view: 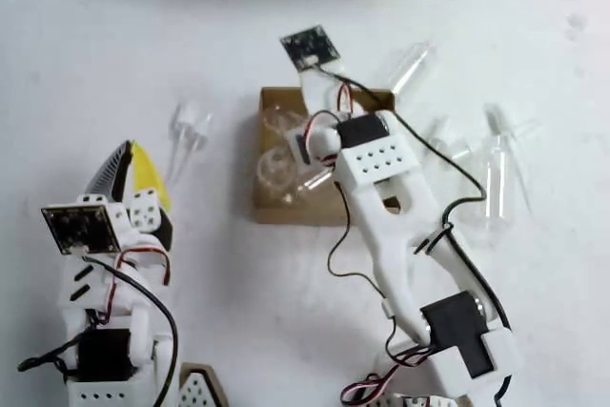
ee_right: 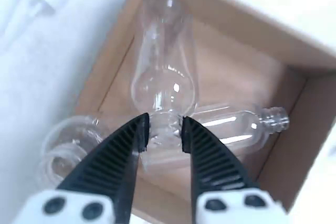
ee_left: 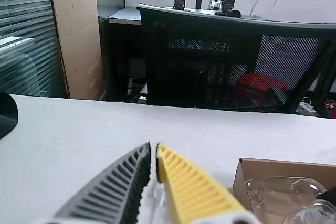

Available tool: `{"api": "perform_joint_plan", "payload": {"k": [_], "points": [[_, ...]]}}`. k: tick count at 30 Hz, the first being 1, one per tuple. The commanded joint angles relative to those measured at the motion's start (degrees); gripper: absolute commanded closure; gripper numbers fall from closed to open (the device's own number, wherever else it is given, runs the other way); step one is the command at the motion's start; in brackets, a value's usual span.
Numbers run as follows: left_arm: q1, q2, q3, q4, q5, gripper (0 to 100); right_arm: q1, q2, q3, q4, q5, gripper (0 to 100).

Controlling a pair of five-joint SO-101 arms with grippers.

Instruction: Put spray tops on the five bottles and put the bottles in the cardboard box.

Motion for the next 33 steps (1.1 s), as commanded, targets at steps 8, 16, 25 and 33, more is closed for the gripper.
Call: {"api": "perform_joint_plan", "payload": {"k": [8, 16, 25, 33], "points": [[-0.7, -0.4, -0.3, -1.9, 1.0, 98, 0.5, -0.4, -4.7, -4.9, -0.5, 98.3], [-0.7, -0.4, -0.3, -1.9, 1.0, 98, -0.5, -0.4, -4.7, -10.0, -0.5, 98.3], [-0.7, -0.4, -0.3, -1.9, 1.0, 98, -2.9, 1.9, -4.7, -16.5, 2.6, 98.3], [-0.7, -0.4, -0.3, -1.9, 1.0, 98, -2.9, 6.5, -4.8, -21.4, 2.2, 98.3]]}}
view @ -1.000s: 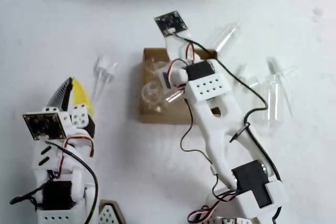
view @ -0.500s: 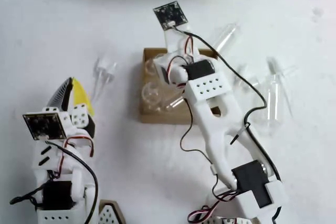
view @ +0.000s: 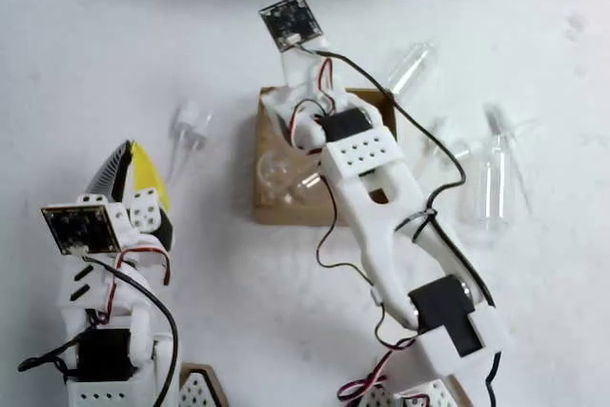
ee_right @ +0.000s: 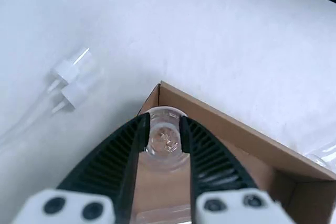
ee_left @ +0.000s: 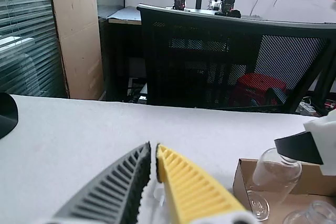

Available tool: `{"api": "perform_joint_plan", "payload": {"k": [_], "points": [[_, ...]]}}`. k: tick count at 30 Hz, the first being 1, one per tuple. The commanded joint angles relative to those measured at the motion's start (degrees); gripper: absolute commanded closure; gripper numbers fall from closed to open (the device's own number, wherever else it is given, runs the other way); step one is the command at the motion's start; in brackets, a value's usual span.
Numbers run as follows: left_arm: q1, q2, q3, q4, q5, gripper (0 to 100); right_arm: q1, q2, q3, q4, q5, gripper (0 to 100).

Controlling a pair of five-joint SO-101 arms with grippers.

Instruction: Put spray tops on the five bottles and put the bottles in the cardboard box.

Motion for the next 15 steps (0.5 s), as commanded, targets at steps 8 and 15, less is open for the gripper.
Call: {"api": "perform_joint_plan", "payload": {"k": [8, 15], "points": [[-0.7, -0.4, -0.3, -1.9, 1.0, 98, -1.6, 0.6, -2.4, -2.2, 0.3, 84.6], [-0.7, -0.4, -0.3, -1.9, 1.0, 98, -1.4, -3.0, -6.0, 1.8, 0.2, 83.4]]}}
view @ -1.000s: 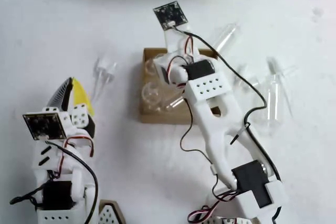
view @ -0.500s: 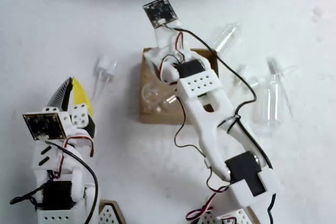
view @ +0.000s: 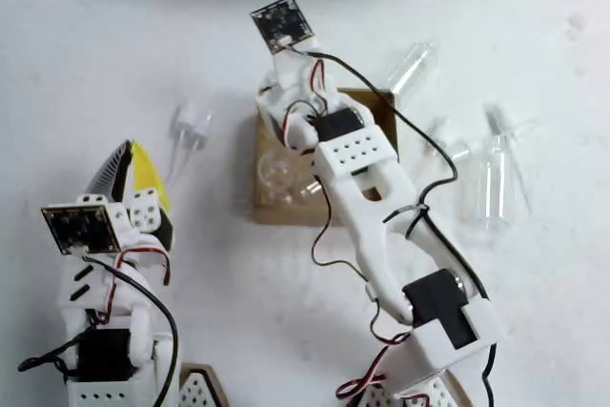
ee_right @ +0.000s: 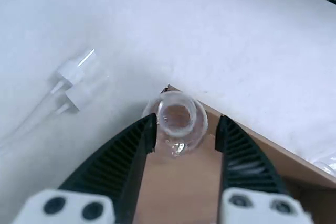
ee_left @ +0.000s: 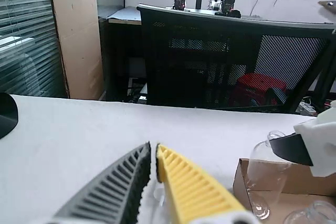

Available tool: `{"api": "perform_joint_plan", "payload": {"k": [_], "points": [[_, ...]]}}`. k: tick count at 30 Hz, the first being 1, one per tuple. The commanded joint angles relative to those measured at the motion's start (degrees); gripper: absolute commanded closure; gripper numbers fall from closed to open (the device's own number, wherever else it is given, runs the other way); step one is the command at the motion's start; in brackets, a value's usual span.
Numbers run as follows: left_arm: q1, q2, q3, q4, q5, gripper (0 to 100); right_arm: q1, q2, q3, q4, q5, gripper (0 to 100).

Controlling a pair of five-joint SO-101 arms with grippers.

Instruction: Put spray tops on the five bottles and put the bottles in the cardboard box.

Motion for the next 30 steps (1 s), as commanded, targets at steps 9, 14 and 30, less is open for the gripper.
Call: {"api": "perform_joint_plan", "payload": {"k": [9, 14, 30], "points": [[-0.7, -0.4, -0.3, -1.9, 1.0, 98, 8.7, -12.1, -11.1, 21.0, -13.6, 83.6], [-0.7, -0.4, -0.3, -1.9, 1.0, 98, 13.8, -9.2, -11.1, 28.7, -32.6, 83.3], [-0.7, -0.4, -0.3, -1.9, 1.0, 98, 18.9, 19.1, -21.3, 28.4, -53.3, 83.5]]}}
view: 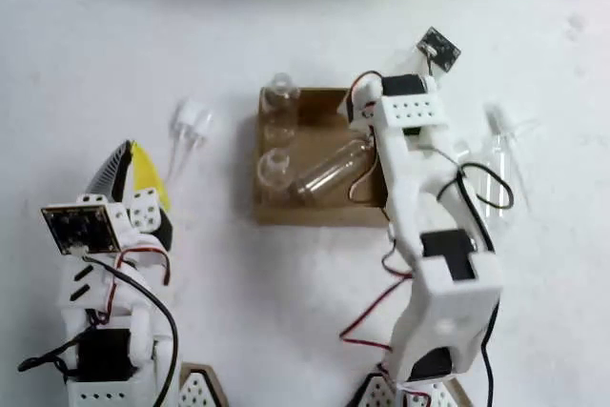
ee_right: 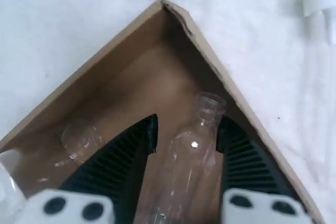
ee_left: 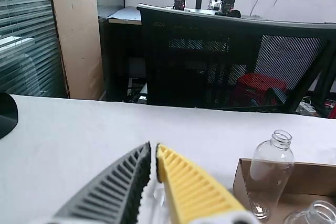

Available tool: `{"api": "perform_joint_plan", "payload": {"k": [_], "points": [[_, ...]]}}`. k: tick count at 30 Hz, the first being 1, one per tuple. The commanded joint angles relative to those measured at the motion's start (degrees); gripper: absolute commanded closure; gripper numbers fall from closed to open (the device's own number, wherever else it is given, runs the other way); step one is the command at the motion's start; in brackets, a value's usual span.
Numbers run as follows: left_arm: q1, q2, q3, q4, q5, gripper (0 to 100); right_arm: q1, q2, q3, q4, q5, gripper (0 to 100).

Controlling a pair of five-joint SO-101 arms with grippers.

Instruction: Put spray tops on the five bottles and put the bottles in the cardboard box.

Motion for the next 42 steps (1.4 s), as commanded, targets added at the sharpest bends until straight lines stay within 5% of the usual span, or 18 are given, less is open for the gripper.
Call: {"api": "perform_joint_plan", "payload": {"k": [1, 22, 29, 42], "points": [[-0.7, -0.4, -0.3, -1.9, 1.0, 98, 2.2, 4.1, -6.2, -0.5, -1.5, 83.5], [-0.7, -0.4, -0.3, -1.9, 1.0, 98, 1.8, 8.9, -8.4, 2.6, -1.1, 83.8], [-0.7, -0.4, -0.3, -1.9, 1.0, 98, 2.1, 8.7, -8.3, 2.9, -1.1, 98.5], [-0.7, -0.4, -0.3, -1.9, 1.0, 98, 2.2, -3.5, -18.0, 17.3, -1.0, 97.8]]}}
